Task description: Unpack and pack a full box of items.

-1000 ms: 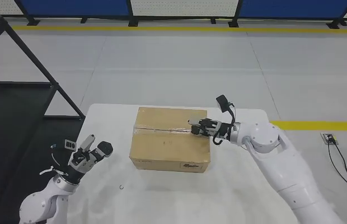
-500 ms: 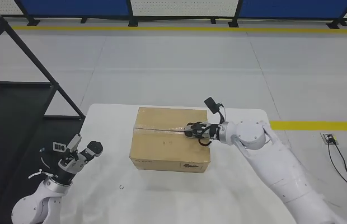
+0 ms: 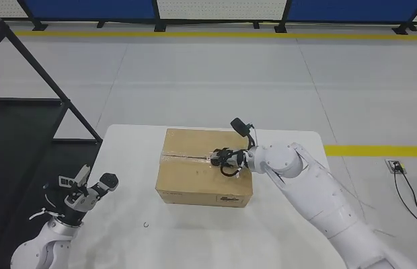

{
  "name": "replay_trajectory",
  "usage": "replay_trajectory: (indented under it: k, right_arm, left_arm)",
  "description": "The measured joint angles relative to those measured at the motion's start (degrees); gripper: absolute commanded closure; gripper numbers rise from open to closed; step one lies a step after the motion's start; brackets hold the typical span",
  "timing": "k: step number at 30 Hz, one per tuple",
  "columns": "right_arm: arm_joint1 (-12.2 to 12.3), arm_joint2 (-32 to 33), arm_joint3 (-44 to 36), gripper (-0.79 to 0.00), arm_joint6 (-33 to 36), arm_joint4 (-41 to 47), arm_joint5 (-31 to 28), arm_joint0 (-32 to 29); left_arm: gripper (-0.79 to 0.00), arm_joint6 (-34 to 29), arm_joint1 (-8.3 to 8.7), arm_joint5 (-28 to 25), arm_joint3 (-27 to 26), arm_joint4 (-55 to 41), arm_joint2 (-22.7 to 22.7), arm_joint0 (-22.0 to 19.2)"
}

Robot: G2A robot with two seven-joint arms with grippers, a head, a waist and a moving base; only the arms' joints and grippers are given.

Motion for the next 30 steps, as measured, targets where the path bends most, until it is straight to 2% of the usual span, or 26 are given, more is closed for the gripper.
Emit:
replay_trajectory:
  k: [9,13,30]
  right_arm:
    - [-3.0,-3.0,3.1,-0.099,-1.9,1.4,0.6,2.3]
    - [-4.5,-4.0,4.7,0.000,-3.4,2.6,0.6,3.0]
    - [-11.4,-8.8,12.6,0.000,-4.9,5.6,-1.3,7.0]
  left_arm:
    - [-0.785,-0.6,0.36,-0.5,1.0,-1.0,0.3,0.6]
    - [-0.785,-1.0,0.52,-0.7,1.3,-1.4,0.4,1.0]
    - [-0.785,-1.8,1.24,-1.2,3.0,-3.7,-0.4,2.5]
